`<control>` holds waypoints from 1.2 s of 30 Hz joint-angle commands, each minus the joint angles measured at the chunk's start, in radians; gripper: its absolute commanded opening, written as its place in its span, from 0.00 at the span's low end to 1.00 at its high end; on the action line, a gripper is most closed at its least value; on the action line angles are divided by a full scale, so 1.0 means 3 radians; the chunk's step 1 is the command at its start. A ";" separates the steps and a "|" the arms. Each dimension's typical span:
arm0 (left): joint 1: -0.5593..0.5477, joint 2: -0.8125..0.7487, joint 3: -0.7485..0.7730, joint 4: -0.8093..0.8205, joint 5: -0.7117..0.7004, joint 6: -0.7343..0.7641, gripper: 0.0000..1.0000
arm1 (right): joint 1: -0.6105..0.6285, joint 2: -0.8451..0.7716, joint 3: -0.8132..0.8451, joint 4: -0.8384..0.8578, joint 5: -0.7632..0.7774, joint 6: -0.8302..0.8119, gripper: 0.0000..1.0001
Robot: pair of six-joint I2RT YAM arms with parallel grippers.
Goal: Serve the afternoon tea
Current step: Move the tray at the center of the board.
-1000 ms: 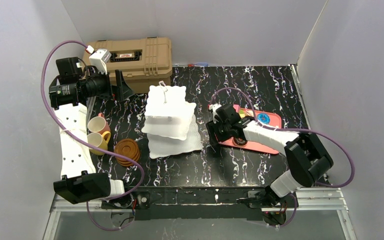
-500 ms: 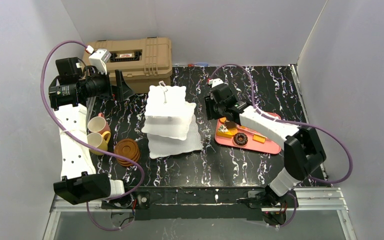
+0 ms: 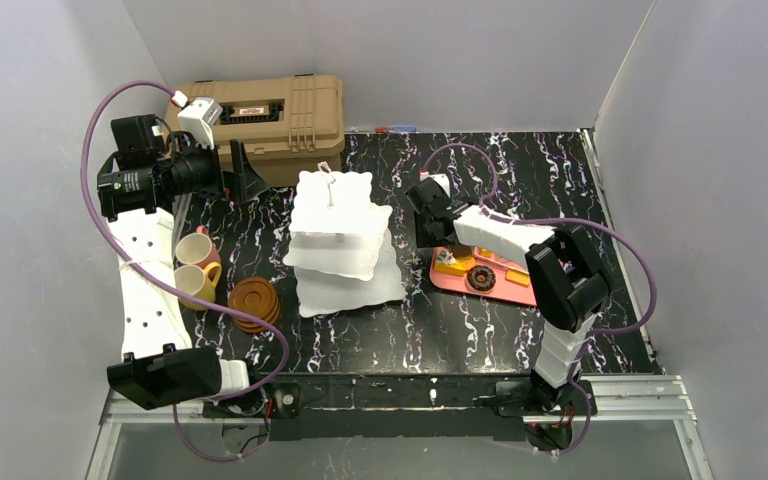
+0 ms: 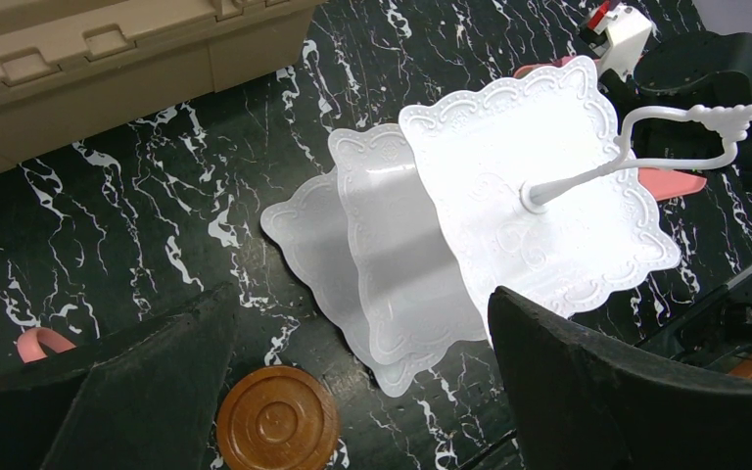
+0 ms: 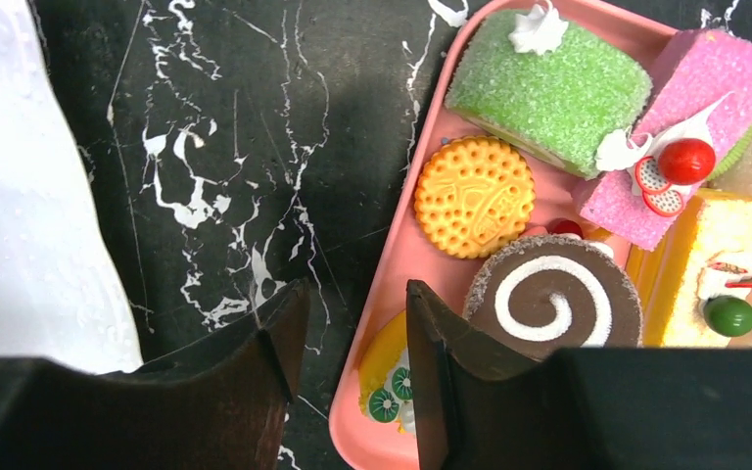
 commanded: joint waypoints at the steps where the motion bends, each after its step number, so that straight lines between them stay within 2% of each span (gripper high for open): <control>1: 0.0026 -0.0112 0.0033 -0.0034 0.0020 0.0035 0.97 | -0.0002 0.0035 0.0079 -0.0037 0.0204 0.0177 0.50; 14: 0.0027 -0.0114 0.0007 -0.0032 0.0029 0.0063 0.97 | 0.0002 0.0428 0.0142 0.0126 0.0125 0.0252 0.47; 16: 0.0026 -0.0114 -0.0006 -0.0029 0.0078 0.0054 0.97 | 0.0001 0.0425 0.0140 0.0156 0.0118 0.0246 0.38; 18: 0.0024 -0.0113 -0.0006 -0.0030 0.0127 0.0030 0.97 | 0.0011 0.0425 0.0149 0.0186 0.0097 0.0232 0.25; 22: 0.0024 -0.0112 -0.0016 -0.0030 0.0156 0.0010 0.97 | 0.0064 0.0460 0.0228 0.0241 0.0024 0.0186 0.11; 30: 0.0030 -0.0121 0.0000 -0.0033 0.0189 0.0012 0.97 | 0.0251 0.0589 0.0499 0.0123 0.0124 -0.0079 0.05; 36: 0.0025 -0.0065 0.0091 -0.0098 0.0229 -0.0028 0.97 | 0.0259 0.0382 0.0305 0.0175 0.0170 -0.0217 0.13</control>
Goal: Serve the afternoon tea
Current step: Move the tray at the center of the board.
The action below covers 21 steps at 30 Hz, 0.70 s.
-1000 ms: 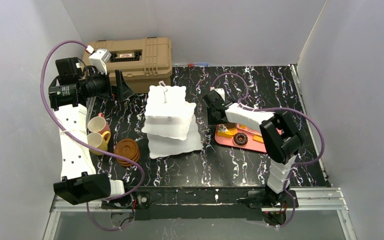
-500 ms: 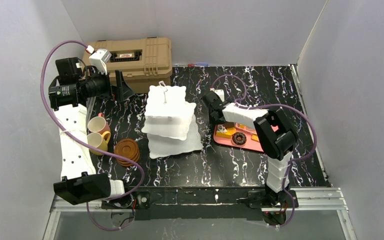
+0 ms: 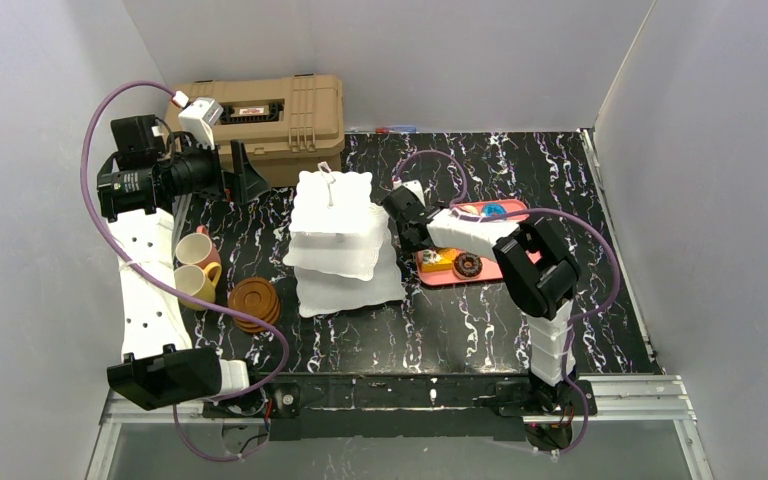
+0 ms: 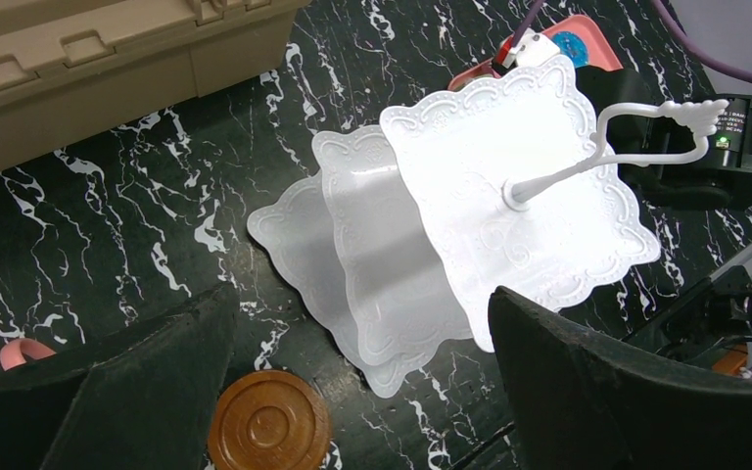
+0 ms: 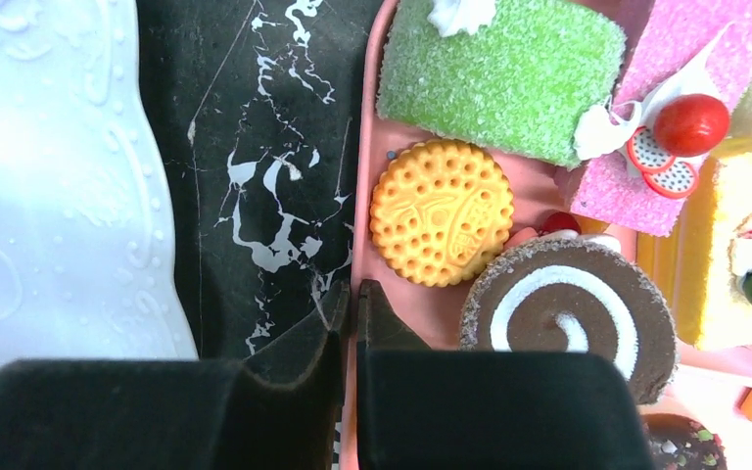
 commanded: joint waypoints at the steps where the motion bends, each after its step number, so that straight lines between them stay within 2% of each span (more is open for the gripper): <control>1: 0.0024 -0.0059 0.0086 -0.0095 0.0141 -0.0046 0.96 | -0.0004 -0.0216 -0.0038 0.0045 0.0005 -0.0127 0.17; 5: 0.0019 -0.0072 0.0066 -0.0126 0.0192 -0.0059 0.96 | -0.0004 -0.0407 0.0114 0.0015 -0.0101 -0.0143 0.41; 11: 0.0018 -0.0055 0.0133 -0.0198 0.0129 -0.0016 0.96 | -0.0008 -0.0794 0.0473 -0.0088 -0.0395 -0.0319 0.67; 15: 0.0020 -0.0031 0.0163 -0.0205 0.0153 -0.0046 0.96 | -0.0038 -0.0951 0.0740 -0.0264 -0.0623 -0.0469 0.76; 18: 0.0021 -0.0019 0.0171 -0.0207 0.0195 -0.0053 0.96 | -0.0044 -0.1012 0.0894 -0.0330 -0.0837 -0.0558 0.79; 21: 0.0022 -0.0020 0.0174 -0.0213 0.0243 -0.0061 0.96 | -0.0044 -0.1012 0.1068 -0.0493 -0.0827 -0.0622 0.79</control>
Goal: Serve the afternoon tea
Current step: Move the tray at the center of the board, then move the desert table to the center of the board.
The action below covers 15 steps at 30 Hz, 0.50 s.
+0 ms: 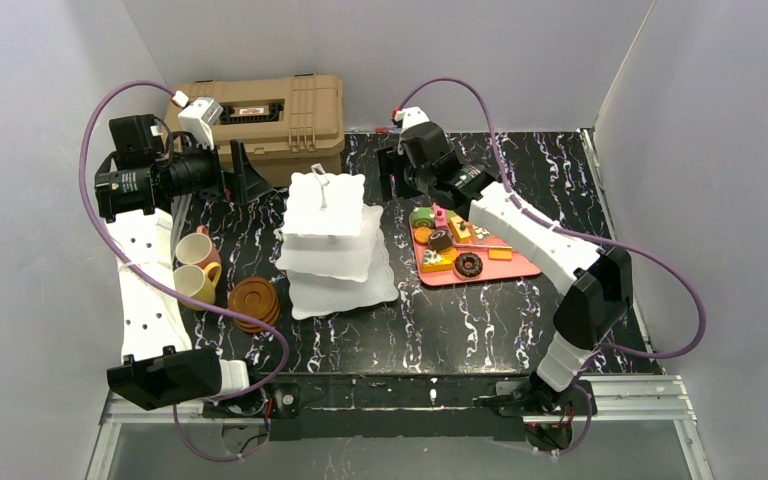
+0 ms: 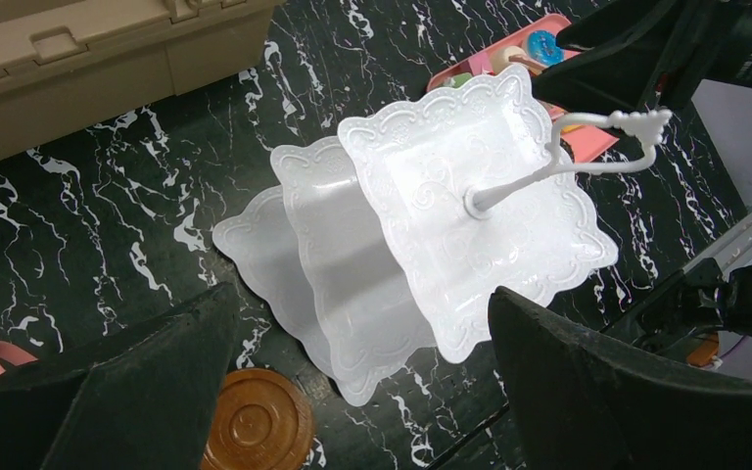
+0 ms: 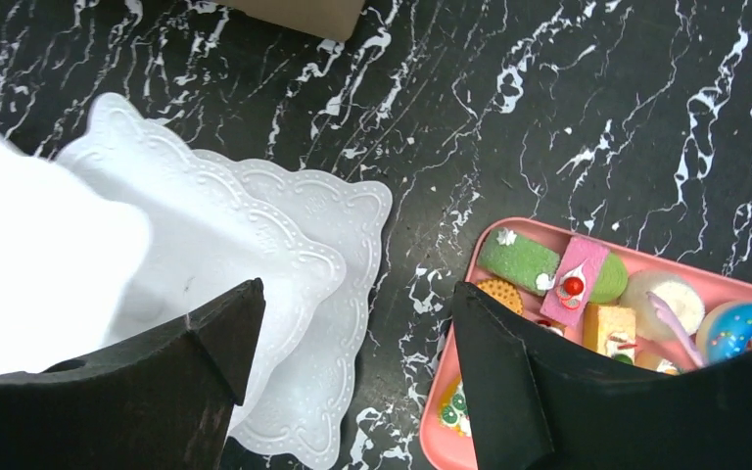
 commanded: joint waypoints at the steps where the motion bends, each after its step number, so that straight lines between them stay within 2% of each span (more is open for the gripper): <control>1: 0.0021 -0.0026 0.0108 -0.0096 0.0142 -0.0026 0.96 | -0.0013 -0.0083 0.0252 -0.0306 -0.0152 -0.0199 0.79; 4: 0.0022 -0.0029 0.0139 -0.0130 0.0137 0.0001 0.96 | -0.0015 -0.0215 0.0303 -0.0292 -0.0259 -0.0291 0.80; 11: 0.0020 0.0011 0.0074 -0.0134 0.0197 0.0011 0.96 | -0.0009 -0.0548 0.0236 0.0036 -0.1194 -0.0406 0.80; 15: 0.0019 0.0041 0.0018 -0.0134 0.0170 0.0043 0.95 | 0.0020 -0.0688 0.0185 0.0117 -0.1224 -0.0369 0.80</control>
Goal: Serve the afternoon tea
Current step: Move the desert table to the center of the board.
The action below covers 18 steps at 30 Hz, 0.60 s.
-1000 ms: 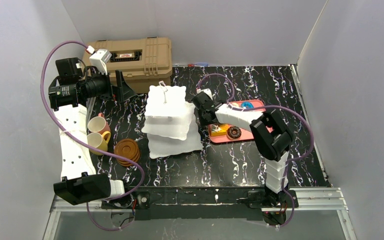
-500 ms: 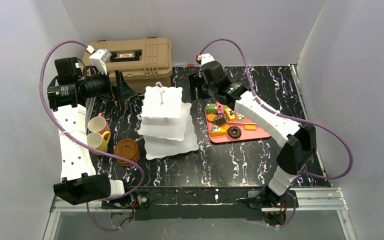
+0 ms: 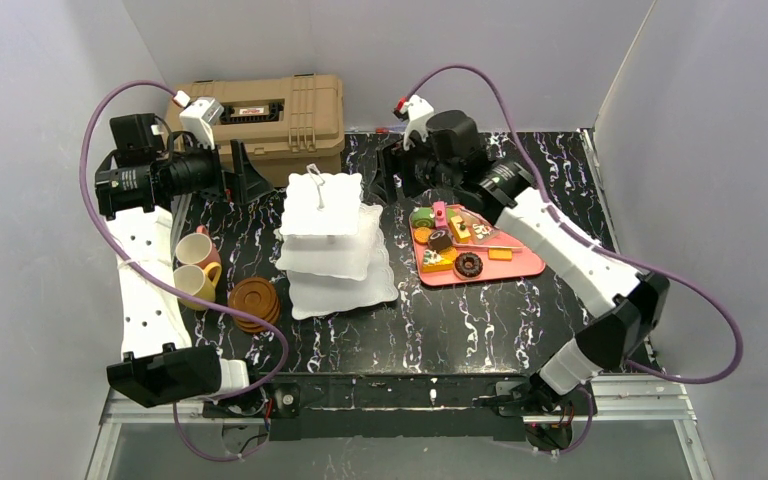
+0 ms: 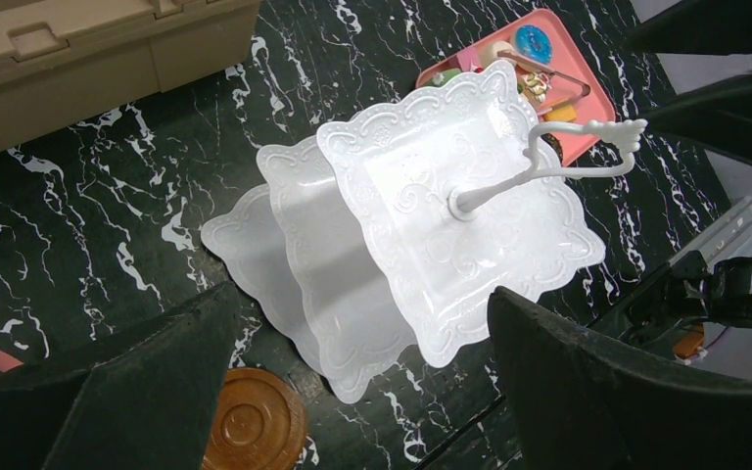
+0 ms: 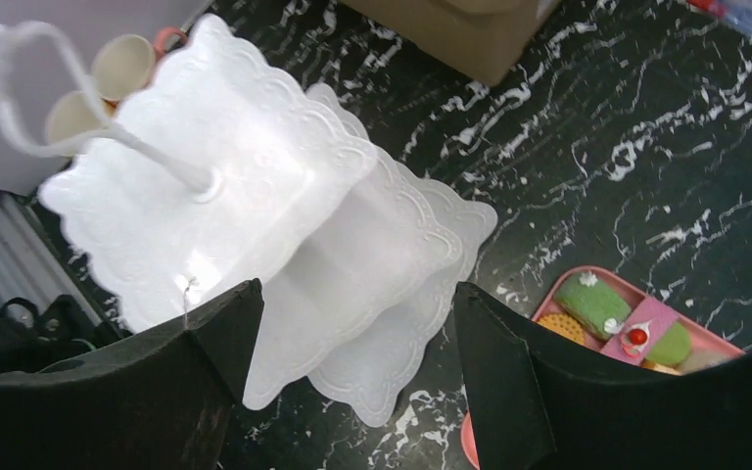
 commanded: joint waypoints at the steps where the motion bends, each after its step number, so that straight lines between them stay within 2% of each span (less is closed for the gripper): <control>1: 0.0020 0.0012 -0.0028 -0.0073 0.0088 0.0037 0.95 | 0.0028 -0.0315 0.0014 0.0290 -0.0264 -0.0044 0.80; 6: 0.0021 0.0029 -0.0009 -0.0072 0.0093 0.0038 0.95 | 0.0193 -0.0325 0.0075 0.0590 -0.0416 -0.0035 0.82; 11: 0.0019 0.0031 0.0003 -0.0073 0.0079 0.0021 0.95 | 0.0505 0.0035 0.0509 0.0586 -0.0428 -0.0133 0.80; 14: 0.0020 0.0025 0.0003 -0.0072 0.0052 0.0021 0.95 | 0.0617 0.0236 0.0730 0.0576 -0.0388 -0.0212 0.76; 18: 0.0020 0.0018 0.0020 -0.0072 0.0047 0.0020 0.94 | 0.0659 0.0429 0.0860 0.0612 -0.0253 -0.0302 0.64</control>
